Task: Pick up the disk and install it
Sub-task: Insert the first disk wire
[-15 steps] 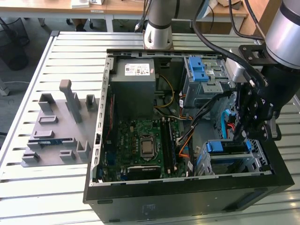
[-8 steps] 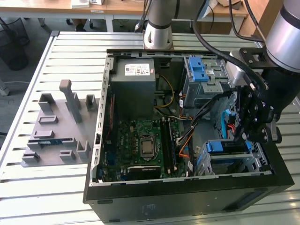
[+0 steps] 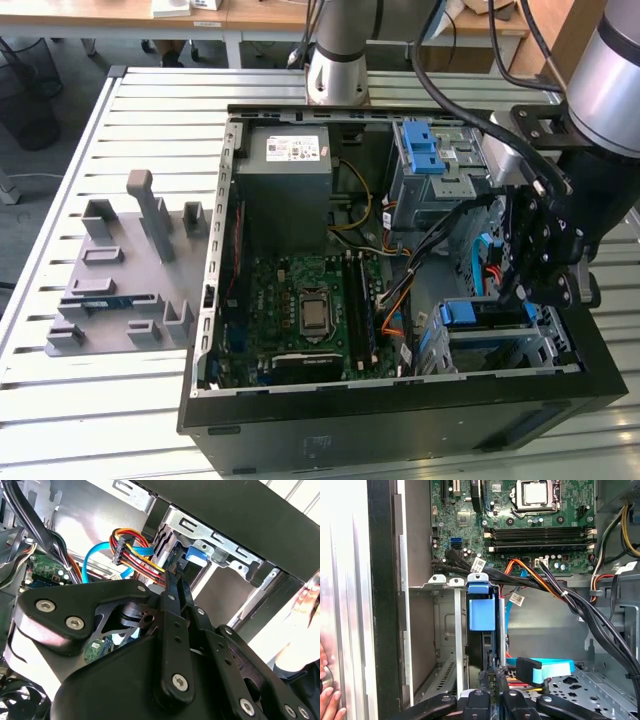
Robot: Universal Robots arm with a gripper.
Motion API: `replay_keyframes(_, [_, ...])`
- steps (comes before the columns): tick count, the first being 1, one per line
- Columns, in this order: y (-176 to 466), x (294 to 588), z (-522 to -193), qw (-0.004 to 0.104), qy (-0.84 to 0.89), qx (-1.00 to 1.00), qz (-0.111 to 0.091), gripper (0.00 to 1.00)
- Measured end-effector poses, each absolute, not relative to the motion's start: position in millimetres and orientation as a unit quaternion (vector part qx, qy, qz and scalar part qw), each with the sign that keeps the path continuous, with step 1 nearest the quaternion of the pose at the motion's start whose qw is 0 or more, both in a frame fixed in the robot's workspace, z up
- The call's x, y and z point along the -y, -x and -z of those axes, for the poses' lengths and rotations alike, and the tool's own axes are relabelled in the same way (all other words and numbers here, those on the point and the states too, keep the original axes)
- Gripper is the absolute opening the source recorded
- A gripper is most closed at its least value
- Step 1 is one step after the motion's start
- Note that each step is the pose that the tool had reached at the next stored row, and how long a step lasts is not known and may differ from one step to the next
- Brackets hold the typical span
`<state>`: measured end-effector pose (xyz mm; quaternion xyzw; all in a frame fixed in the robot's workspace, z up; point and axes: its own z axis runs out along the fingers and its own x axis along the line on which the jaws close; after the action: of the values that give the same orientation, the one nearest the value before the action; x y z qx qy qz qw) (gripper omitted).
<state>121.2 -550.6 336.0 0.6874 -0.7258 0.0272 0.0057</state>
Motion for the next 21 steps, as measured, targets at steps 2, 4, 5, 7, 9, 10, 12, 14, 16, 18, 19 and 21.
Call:
replay_keyframes(2, [-121.4, 550.6, -335.6, 0.006, -0.687, 0.726, -0.027, 0.16])
replay_keyframes(4, [-121.6, 550.6, -335.3, 0.006, -0.687, 0.726, -0.027, 0.16])
replay_keyframes(5, [-121.8, 550.6, -334.9, 0.006, -0.687, 0.726, -0.027, 0.16])
replay_keyframes(7, [-122.0, 550.6, -334.4, 0.006, -0.687, 0.726, -0.026, 0.16])
replay_keyframes(9, [-122.1, 550.6, -333.7, 0.007, -0.687, 0.726, -0.026, 0.16])
replay_keyframes(10, [-122.2, 550.6, -333.4, 0.007, -0.687, 0.726, -0.026, 0.16])
replay_keyframes(12, [-122.4, 550.6, -332.7, 0.007, -0.687, 0.726, -0.026, 0.16])
replay_keyframes(14, [-122.5, 550.6, -331.7, 0.007, -0.687, 0.726, -0.026, 0.16])
replay_keyframes(16, [-122.6, 550.6, -330.8, 0.007, -0.687, 0.726, -0.026, 0.16])
replay_keyframes(18, [-122.8, 550.6, -330.0, 0.008, -0.687, 0.726, -0.025, 0.16])
replay_keyframes(19, [-122.8, 550.6, -329.8, 0.008, -0.687, 0.726, -0.025, 0.16])
replay_keyframes(21, [-122.8, 550.6, -329.6, 0.008, -0.687, 0.726, -0.025, 0.16])
